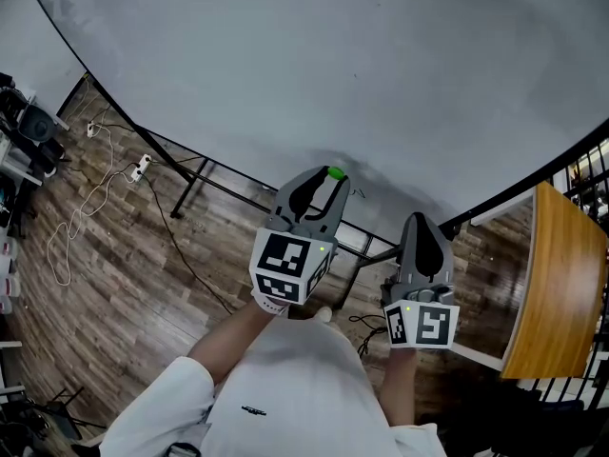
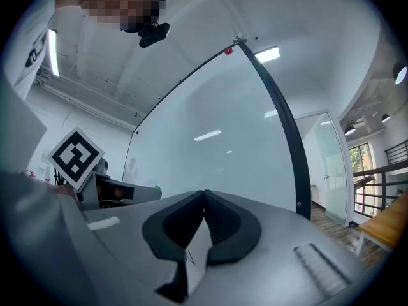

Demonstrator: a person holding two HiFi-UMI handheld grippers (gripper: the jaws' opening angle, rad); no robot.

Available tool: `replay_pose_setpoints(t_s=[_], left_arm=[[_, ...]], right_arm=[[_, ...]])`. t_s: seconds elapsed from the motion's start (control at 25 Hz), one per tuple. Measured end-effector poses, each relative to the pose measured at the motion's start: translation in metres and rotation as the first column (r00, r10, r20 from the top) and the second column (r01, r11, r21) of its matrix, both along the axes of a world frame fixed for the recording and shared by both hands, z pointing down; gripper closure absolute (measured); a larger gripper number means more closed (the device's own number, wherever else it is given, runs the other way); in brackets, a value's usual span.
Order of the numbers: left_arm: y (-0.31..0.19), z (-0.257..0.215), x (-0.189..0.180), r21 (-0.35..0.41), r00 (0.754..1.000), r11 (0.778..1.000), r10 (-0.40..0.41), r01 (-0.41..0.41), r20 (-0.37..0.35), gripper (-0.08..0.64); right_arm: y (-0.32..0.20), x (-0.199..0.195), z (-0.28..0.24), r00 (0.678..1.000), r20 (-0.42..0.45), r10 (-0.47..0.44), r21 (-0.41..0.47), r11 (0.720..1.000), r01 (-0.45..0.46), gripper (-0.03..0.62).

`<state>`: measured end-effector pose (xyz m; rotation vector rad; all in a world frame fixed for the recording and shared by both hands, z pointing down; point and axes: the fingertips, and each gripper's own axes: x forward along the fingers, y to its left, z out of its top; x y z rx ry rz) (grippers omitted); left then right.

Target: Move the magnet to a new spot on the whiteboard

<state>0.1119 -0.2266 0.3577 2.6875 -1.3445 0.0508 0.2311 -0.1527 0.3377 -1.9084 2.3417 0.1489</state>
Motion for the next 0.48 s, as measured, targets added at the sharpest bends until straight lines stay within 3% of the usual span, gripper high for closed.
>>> replay_pose_setpoints(t_s=[0.28, 0.48], left_arm=[[0.016, -0.021, -0.032, 0.027, 1.000, 1.000, -0.012, 0.012, -0.012, 0.437], [0.026, -0.009, -0.050, 0.037, 0.999, 0.999, -0.031, 0.032, -0.013, 0.437]], right_arm=[[0.005, -0.019, -0.012, 1.000, -0.007, -0.008, 0.002, 1.000, 0.008, 0.580], [0.006, -0.033, 0.003, 1.000, -0.013, -0.019, 0.004, 1.000, 0.019, 0.580]])
